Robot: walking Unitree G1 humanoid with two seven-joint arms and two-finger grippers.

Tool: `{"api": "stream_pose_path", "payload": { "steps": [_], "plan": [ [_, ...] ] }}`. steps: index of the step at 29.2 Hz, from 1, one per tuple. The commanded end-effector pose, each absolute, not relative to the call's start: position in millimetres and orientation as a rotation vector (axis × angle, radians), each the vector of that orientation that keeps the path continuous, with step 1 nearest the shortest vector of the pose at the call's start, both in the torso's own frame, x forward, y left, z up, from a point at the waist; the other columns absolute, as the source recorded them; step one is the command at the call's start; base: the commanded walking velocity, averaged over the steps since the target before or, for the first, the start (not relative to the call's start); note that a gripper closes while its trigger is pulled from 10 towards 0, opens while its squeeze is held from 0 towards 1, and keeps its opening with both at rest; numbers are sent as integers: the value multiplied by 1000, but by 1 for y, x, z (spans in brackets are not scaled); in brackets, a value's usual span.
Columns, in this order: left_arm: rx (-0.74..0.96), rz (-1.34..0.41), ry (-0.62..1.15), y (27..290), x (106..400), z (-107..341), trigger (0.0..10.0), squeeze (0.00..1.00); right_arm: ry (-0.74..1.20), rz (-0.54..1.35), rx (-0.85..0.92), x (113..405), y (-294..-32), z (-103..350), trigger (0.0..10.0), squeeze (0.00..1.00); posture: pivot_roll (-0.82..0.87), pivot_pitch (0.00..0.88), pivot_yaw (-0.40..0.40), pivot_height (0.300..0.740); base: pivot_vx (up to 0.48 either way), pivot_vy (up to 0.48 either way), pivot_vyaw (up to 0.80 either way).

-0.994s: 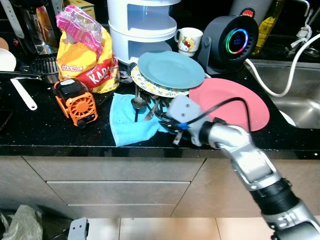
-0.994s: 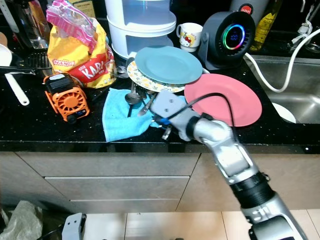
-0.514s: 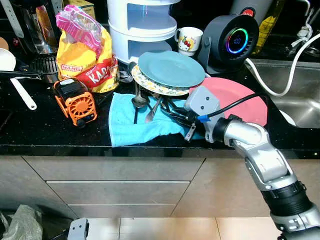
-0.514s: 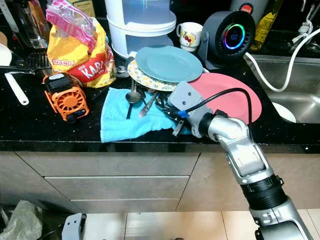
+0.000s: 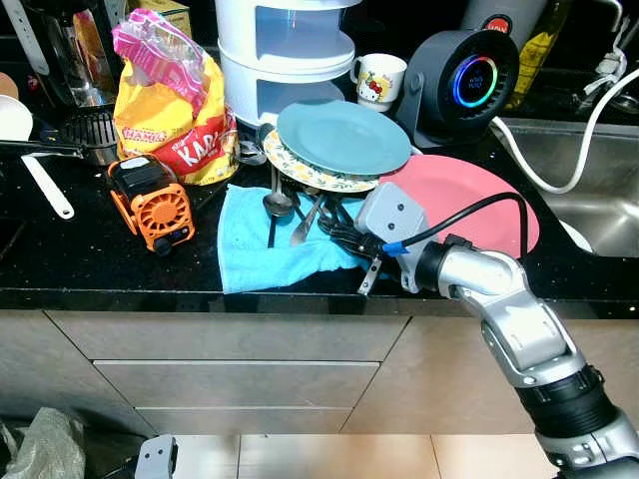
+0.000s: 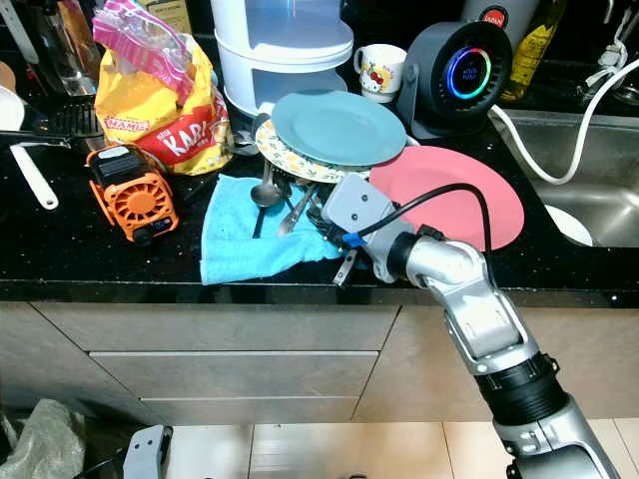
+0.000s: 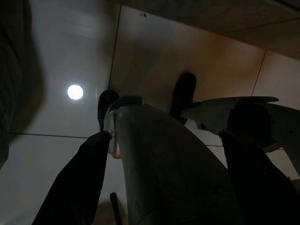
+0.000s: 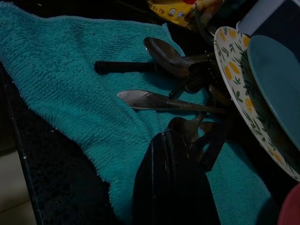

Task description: Kitchen organization

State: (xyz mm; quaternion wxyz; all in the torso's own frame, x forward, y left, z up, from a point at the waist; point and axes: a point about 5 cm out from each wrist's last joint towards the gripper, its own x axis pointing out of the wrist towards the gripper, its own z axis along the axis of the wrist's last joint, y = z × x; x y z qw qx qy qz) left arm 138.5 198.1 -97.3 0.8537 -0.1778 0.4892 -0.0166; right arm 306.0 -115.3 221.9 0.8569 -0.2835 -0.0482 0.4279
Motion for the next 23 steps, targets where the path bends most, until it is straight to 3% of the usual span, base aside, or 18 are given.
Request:
{"api": "stream_pose_path", "payload": {
  "steps": [1, 7, 8, 9, 10, 16, 17, 19, 20, 21, 22, 23],
  "plan": [
    [-379, -39, 1074, 197, 127, -101, 10000, 0, -83, 897, -571, 305, -114, 218, 10000, 1000, 79, 84, -32, 740, 0, 0, 0],
    [-380, -37, 1075, 197, 127, -102, 10000, 0, -99, 846, -568, 310, -111, 220, 10000, 1000, 82, 85, -34, 740, 0, 0, 0],
    [-380, -37, 1076, 197, 127, -102, 10000, 0, -95, 831, -576, 312, -111, 219, 10000, 824, 83, 86, -32, 740, 0, 0, 0],
    [-380, -36, 1076, 197, 126, -102, 10000, 0, -90, 818, -581, 313, -110, 218, 10000, 208, 83, 87, -33, 740, 0, 0, 0],
    [-381, -36, 1077, 197, 126, -102, 10000, 0, -87, 809, -587, 314, -109, 218, 10000, 0, 83, 87, -33, 740, 0, 0, 0],
    [-382, -35, 1077, 197, 126, -102, 10000, 0, -65, 785, -589, 316, -107, 215, 10000, 0, 80, 89, -33, 740, 0, 0, 0],
    [-382, -36, 1077, 197, 126, -102, 10000, 0, -52, 776, -597, 317, -107, 213, 7451, 0, 80, 89, -33, 740, 0, 0, 0],
    [-382, -36, 1077, 197, 126, -102, 10000, 0, -47, 774, -602, 317, -107, 212, 7451, 0, 80, 89, -33, 740, 0, 0, 0],
    [-382, -37, 1077, 197, 126, -102, 10000, 0, -42, 770, -605, 318, -107, 211, 1412, 0, 78, 90, -32, 740, 0, 0, 0],
    [-382, -37, 1077, 197, 126, -102, 10000, 0, -42, 770, -605, 318, -107, 211, 1412, 0, 78, 90, -32, 740, 0, 0, 0],
    [-383, -38, 1077, 197, 126, -102, 10000, 0, -33, 765, -613, 318, -108, 210, 0, 0, 77, 91, -31, 740, 0, 0, 0],
    [-383, -38, 1077, 197, 126, -102, 10000, 0, -33, 765, -613, 318, -108, 210, 0, 0, 77, 91, -31, 740, 0, 0, 0]
  ]
}}
